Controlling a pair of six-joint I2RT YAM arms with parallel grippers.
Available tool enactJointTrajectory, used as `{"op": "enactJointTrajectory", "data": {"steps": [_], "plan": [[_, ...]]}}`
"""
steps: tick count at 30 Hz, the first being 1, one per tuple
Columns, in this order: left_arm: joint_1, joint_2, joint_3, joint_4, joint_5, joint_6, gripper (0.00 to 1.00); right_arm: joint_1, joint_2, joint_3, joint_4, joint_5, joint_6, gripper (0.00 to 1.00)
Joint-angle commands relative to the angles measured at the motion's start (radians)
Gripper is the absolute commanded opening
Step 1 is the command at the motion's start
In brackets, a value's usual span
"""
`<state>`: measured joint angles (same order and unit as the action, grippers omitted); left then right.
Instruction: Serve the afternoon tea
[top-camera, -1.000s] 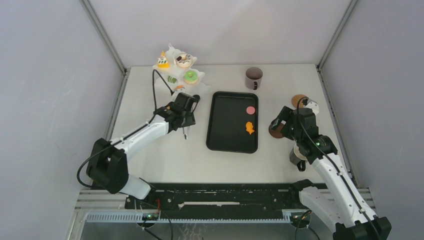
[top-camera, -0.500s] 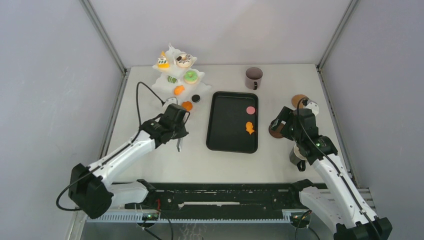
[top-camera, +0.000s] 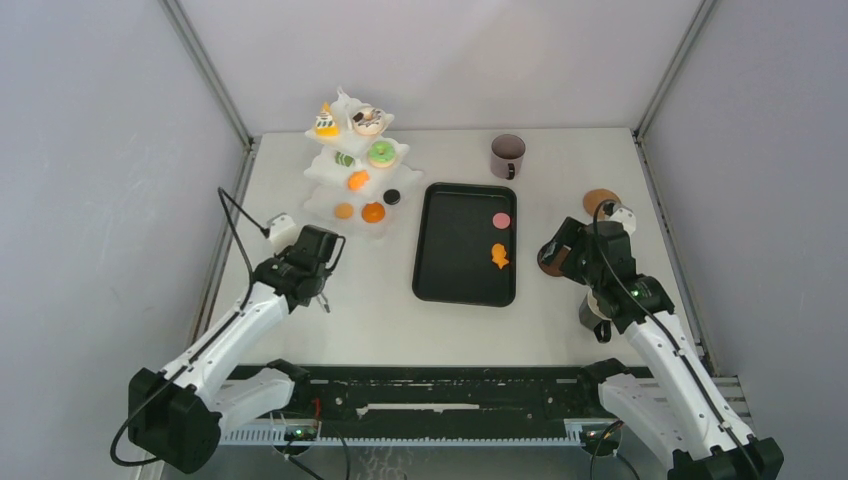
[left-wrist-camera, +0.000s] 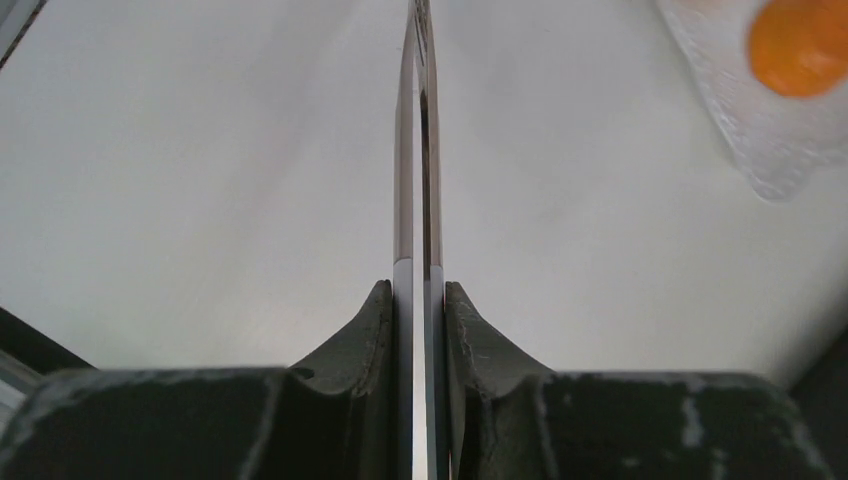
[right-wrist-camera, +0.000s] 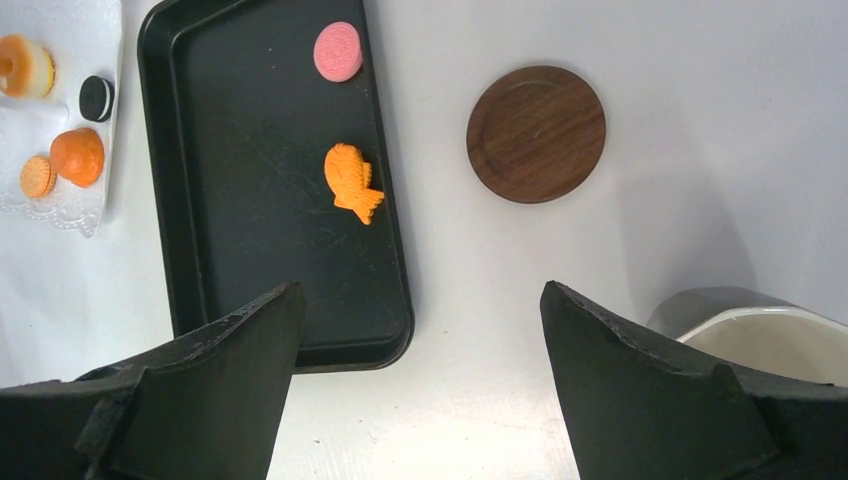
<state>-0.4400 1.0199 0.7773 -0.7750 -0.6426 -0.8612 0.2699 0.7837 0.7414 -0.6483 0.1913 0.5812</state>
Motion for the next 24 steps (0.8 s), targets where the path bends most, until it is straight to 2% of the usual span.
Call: {"op": "enactJointTrajectory", "data": {"steps": [1, 5, 7, 11, 16, 24], "plan": [[0.052, 0.016, -0.060, 0.158, -0.132, -0.066, 0.08, 0.008, -0.004, 0.004, 0.045, -0.018, -0.006, 0.95], [0.066, 0.066, -0.113, 0.286, -0.156, -0.071, 0.14, 0.008, -0.016, 0.003, 0.023, 0.004, -0.008, 0.95], [0.068, 0.099, -0.119, 0.321, -0.144, -0.072, 0.14, 0.008, -0.018, 0.003, 0.020, 0.007, -0.008, 0.95], [0.074, 0.170, -0.129, 0.332, -0.149, -0.142, 0.16, 0.008, -0.020, 0.003, 0.018, 0.010, 0.000, 0.95], [0.123, 0.224, -0.160, 0.361, -0.082, -0.182, 0.23, 0.008, -0.024, 0.004, 0.014, 0.016, -0.004, 0.95], [0.191, 0.261, -0.171, 0.347, -0.013, -0.186, 0.55, 0.006, -0.023, 0.003, 0.010, 0.020, -0.001, 0.95]]}}
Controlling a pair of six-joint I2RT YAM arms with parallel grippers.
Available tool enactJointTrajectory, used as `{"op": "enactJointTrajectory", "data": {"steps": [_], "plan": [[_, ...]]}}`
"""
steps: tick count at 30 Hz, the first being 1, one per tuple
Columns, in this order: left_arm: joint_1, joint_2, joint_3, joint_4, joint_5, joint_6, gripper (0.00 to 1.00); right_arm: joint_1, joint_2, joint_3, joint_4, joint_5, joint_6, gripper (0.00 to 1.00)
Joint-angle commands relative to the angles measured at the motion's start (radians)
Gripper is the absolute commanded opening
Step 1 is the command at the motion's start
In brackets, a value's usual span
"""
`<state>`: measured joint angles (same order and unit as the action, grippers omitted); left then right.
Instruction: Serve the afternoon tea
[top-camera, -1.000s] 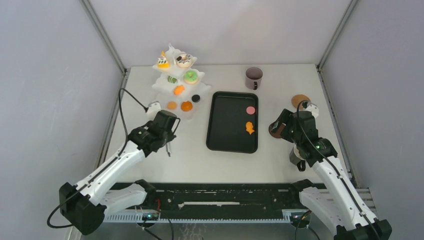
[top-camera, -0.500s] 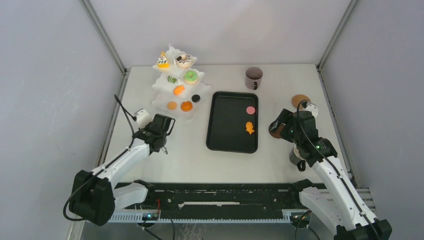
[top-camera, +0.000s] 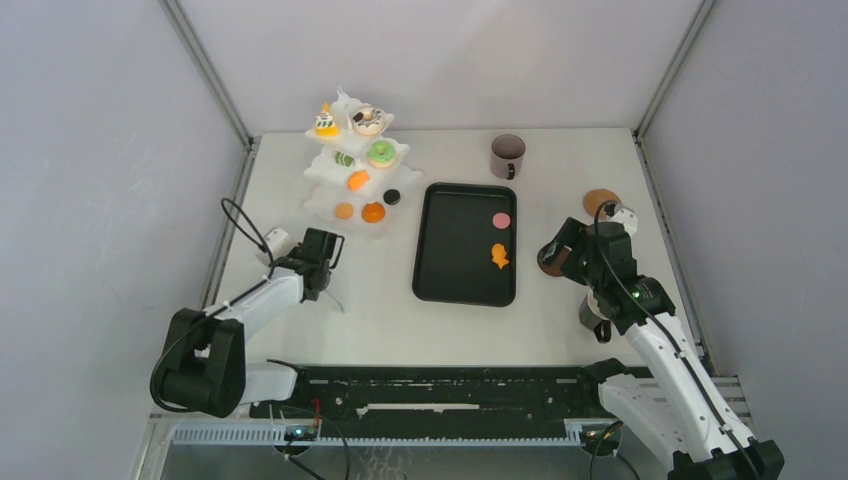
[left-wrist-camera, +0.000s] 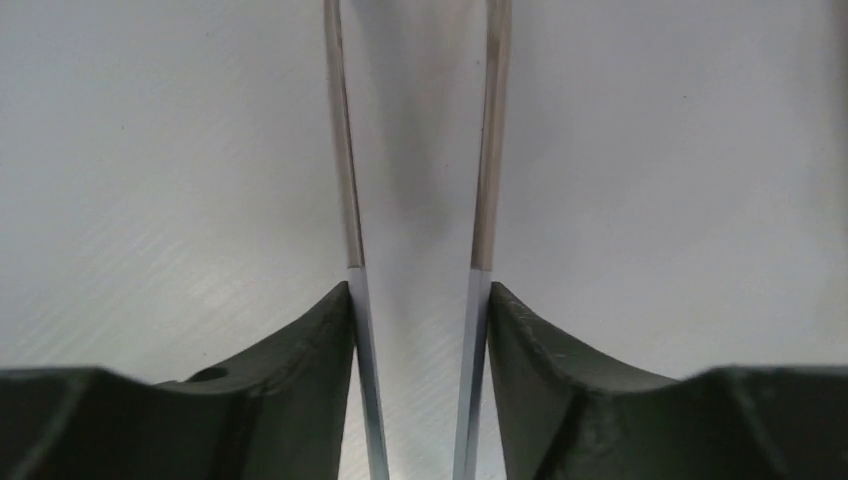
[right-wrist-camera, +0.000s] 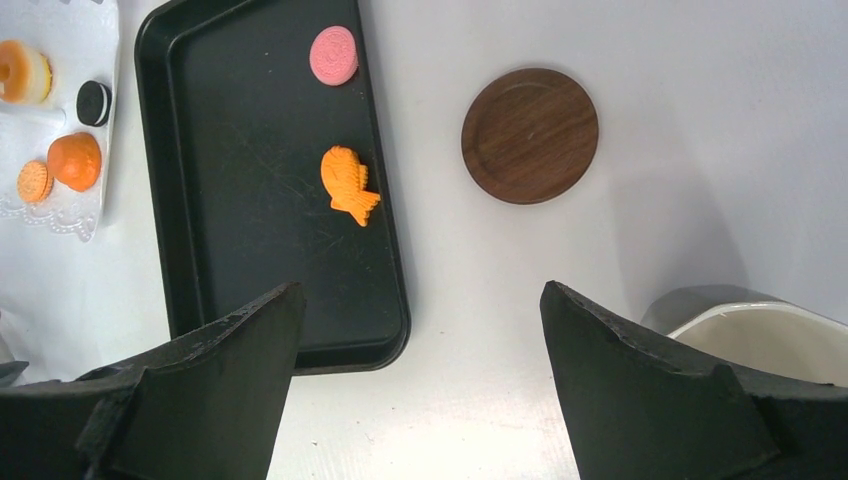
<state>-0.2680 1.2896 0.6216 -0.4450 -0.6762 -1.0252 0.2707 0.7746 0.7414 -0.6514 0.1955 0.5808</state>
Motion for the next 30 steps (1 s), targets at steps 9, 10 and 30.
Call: {"op": "enactJointTrajectory", "data": {"steps": [9, 10, 30], "plan": [[0.023, -0.157, 0.045, -0.061, 0.026, 0.040, 0.82, 0.005, -0.013, 0.003, 0.019, 0.012, -0.003, 0.95], [0.023, -0.183, 0.056, -0.070, 0.026, 0.051, 0.83, 0.005, -0.012, 0.003, 0.018, 0.013, -0.003, 0.95], [-0.438, -0.308, 0.258, 0.015, 0.148, 0.437, 0.82, 0.125, 0.098, 0.008, 0.103, -0.114, -0.076, 0.95]]}}
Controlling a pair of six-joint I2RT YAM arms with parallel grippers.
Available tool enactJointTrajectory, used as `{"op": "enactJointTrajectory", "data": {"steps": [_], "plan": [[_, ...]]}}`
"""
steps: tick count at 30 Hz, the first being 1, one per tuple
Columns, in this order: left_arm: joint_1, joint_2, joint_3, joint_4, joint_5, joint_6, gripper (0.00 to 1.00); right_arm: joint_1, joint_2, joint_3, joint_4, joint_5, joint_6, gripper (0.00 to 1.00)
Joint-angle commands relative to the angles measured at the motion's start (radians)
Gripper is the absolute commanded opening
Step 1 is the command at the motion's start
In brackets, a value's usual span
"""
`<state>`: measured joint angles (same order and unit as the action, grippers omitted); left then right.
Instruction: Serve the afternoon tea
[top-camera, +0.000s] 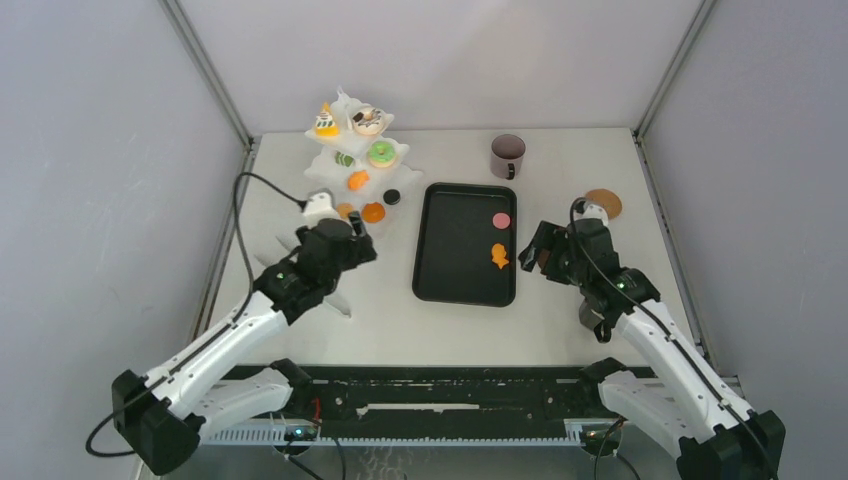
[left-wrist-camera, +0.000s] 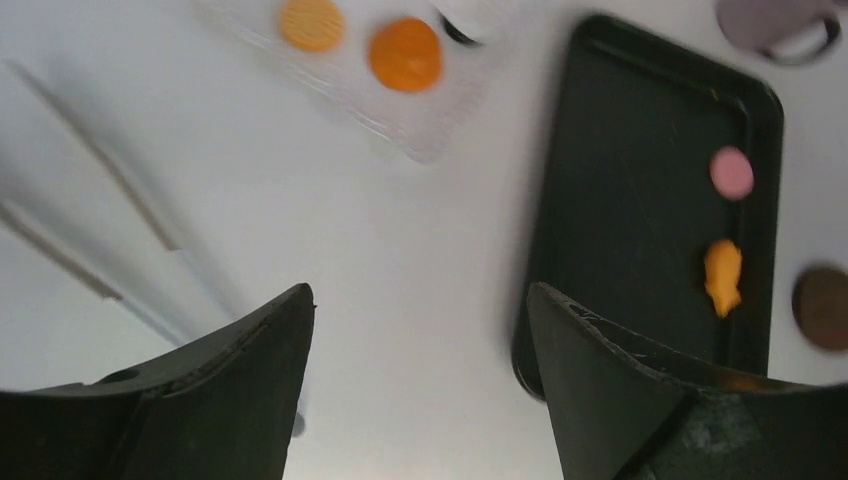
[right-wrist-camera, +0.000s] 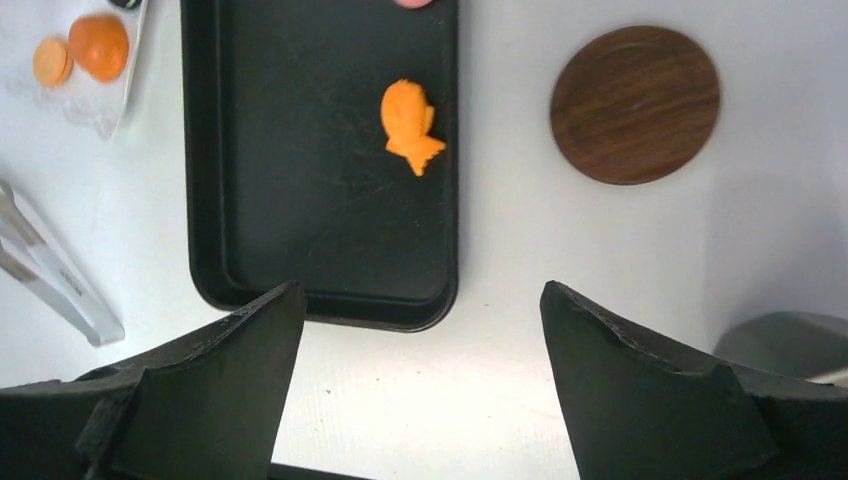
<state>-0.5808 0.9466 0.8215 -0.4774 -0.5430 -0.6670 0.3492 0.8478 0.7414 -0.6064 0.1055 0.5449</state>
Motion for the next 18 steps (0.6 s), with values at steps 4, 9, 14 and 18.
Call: {"op": "enactJointTrajectory", "data": {"steps": [4, 9, 14, 18], "plan": [[-0.228, 0.097, 0.022, 0.124, 0.063, 0.073, 0.82, 0.066, 0.051, 0.011, 0.034, 0.020, -0.031, 0.95], [-0.273, 0.198, 0.045, 0.147, 0.089, 0.075, 0.82, 0.065, 0.035, 0.011, 0.021, 0.053, -0.017, 0.95], [-0.283, 0.236, 0.085, 0.141, 0.128, 0.104, 0.82, -0.052, 0.099, 0.042, -0.027, 0.109, 0.030, 0.95], [-0.283, 0.225, 0.093, 0.138, 0.136, 0.113, 0.82, -0.171, 0.233, 0.169, -0.018, 0.141, -0.044, 0.91]]}}
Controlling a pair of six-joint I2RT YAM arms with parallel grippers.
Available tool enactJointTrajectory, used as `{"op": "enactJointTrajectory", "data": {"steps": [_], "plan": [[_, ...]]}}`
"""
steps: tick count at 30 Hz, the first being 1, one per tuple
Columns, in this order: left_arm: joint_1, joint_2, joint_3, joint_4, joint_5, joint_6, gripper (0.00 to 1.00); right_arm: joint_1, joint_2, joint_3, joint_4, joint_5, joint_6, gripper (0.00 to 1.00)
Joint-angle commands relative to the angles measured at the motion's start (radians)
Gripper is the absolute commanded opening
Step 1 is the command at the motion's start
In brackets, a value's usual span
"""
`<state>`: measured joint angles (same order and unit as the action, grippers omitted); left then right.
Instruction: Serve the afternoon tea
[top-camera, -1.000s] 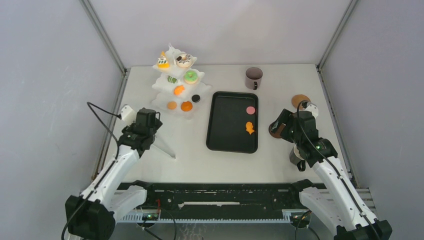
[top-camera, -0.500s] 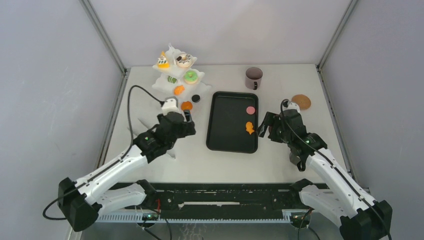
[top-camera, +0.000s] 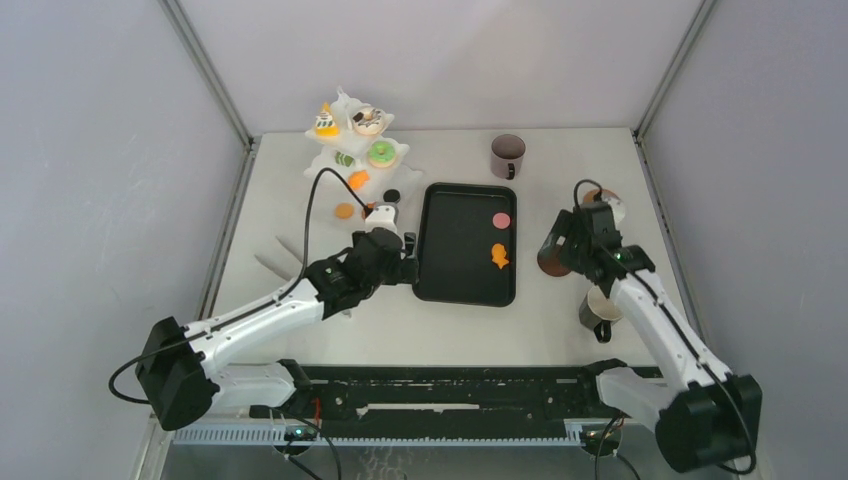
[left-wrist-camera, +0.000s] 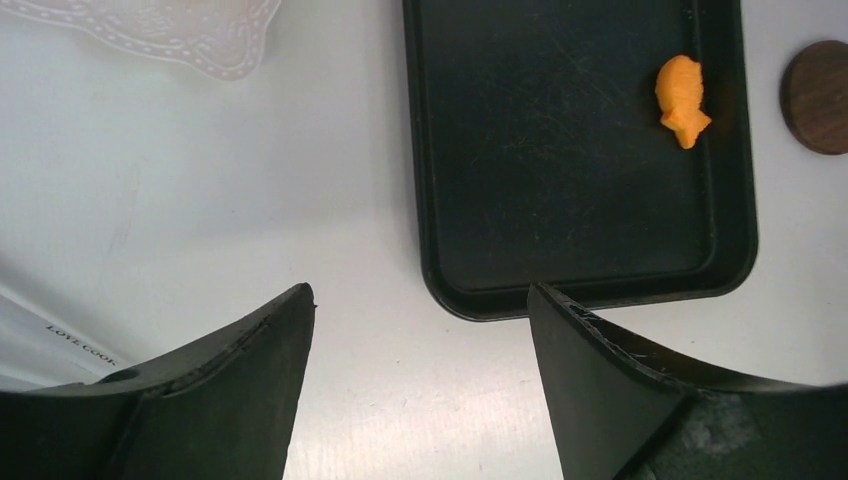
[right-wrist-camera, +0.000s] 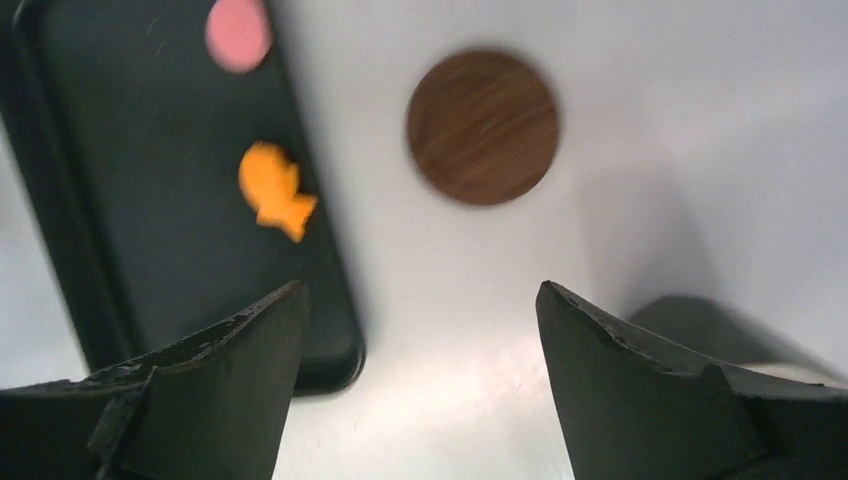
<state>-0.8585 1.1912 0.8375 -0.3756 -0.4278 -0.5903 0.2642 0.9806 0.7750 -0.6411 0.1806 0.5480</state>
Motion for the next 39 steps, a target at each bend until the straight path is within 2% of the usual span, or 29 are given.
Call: {"op": "enactJointTrajectory", "data": {"steps": [1, 3, 7, 16, 19, 26, 32, 39], "plan": [[-0.005, -0.022, 0.079, 0.034, 0.023, 0.040, 0.82, -0.103, 0.131, 0.171, 0.021, 0.059, -0.066, 0.90], [-0.005, -0.023, 0.086, 0.027, 0.027, 0.049, 0.82, -0.126, 0.208, 0.238, 0.002, 0.032, -0.075, 0.84], [-0.005, -0.036, 0.087, 0.020, 0.021, 0.053, 0.83, -0.129, 0.363, 0.288, 0.003, 0.005, -0.052, 0.61], [-0.004, -0.121, 0.066, -0.006, -0.039, 0.072, 0.85, -0.129, 0.592, 0.313, 0.032, -0.041, -0.022, 0.44], [-0.002, -0.144, 0.063, -0.011, -0.067, 0.094, 0.86, -0.129, 0.639, 0.314, 0.050, -0.049, -0.009, 0.33], [0.006, -0.150, 0.068, -0.023, -0.088, 0.129, 0.86, -0.135, 0.770, 0.352, 0.051, -0.003, -0.010, 0.26], [0.012, -0.143, 0.071, -0.030, -0.098, 0.141, 0.86, -0.157, 0.864, 0.399, 0.090, -0.055, -0.015, 0.25], [0.031, -0.148, 0.056, -0.031, -0.099, 0.133, 0.87, -0.173, 0.996, 0.557, 0.086, -0.051, -0.018, 0.25]]}}
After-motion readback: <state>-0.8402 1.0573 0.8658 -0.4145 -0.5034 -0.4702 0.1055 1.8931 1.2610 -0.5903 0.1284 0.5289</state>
